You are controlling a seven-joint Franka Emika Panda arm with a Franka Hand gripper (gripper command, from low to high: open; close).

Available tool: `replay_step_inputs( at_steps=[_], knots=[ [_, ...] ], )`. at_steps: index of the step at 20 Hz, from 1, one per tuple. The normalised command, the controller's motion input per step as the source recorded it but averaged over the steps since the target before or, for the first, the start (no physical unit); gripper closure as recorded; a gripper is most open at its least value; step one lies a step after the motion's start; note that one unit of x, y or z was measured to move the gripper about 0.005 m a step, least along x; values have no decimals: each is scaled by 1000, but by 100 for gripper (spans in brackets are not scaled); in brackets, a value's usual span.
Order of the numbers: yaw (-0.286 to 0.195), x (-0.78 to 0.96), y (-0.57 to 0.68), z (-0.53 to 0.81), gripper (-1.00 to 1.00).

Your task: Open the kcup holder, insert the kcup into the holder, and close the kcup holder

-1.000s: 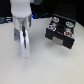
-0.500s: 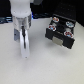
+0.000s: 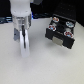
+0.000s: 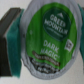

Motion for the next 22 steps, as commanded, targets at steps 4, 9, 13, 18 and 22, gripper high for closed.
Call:
replay_step_inputs(
  at_steps=[4, 9, 13, 18, 22],
  knots=[
    [-18, 53, 270, 723, 100],
    [1, 93, 398, 806, 100],
    [9, 88, 498, 778, 100],
    [12, 88, 618, 666, 100],
    [17, 49, 634, 514, 100]
  ],
)
